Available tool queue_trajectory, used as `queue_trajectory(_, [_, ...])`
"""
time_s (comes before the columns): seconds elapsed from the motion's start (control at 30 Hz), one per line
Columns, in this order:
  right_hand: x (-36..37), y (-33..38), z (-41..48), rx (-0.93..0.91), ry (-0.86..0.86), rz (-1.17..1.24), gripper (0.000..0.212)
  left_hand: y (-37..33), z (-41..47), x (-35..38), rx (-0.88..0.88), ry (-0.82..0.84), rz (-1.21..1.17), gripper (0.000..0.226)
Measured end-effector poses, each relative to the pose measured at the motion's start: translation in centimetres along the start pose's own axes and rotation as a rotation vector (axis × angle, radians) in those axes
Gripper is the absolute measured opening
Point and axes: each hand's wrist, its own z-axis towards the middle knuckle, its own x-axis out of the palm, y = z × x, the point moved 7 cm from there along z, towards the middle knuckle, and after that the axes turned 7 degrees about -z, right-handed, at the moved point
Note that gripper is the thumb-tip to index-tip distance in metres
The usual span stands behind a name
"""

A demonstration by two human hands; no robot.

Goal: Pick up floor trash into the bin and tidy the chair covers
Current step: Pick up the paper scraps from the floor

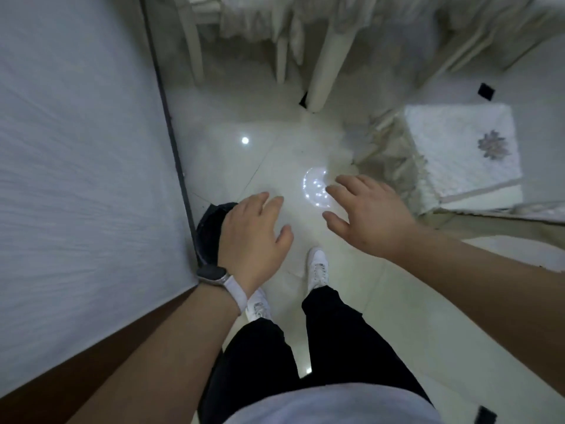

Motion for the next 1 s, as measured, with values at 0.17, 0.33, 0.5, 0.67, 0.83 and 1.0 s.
queue_trajectory(0.17, [-6.4,-2.9,-7.0,0.218,-0.065,0.039,0.056,-7.2,-0.5,-2.7,0.172,0.066,0.047,0.053])
queue_trajectory(0.33, [-10.3,-6.3,-14.6,0.419,-0.137,0.036,0.057,-14.2,-1.0,-3.4,0.354,0.133,0.114,0.054])
queue_trajectory(0.5, [-12.2,-10.1,-22.9,0.598,-0.166,0.017,0.057,-21.3,-2.3,-1.9,0.526,0.167,0.162,0.052])
queue_trajectory(0.67, [-12.9,-12.9,-30.7,0.702,-0.231,0.002,0.054,-28.6,-5.2,-0.2,0.702,0.152,0.187,0.05])
queue_trajectory(0.83, [-13.8,-15.5,-39.3,0.775,-0.316,-0.009,0.052,-36.8,-9.3,3.0,0.836,0.168,0.238,0.05])
queue_trajectory(1.0, [-13.8,-18.5,-48.5,0.832,-0.356,-0.009,0.053,-45.4,-15.1,6.8,0.999,0.175,0.25,0.048])
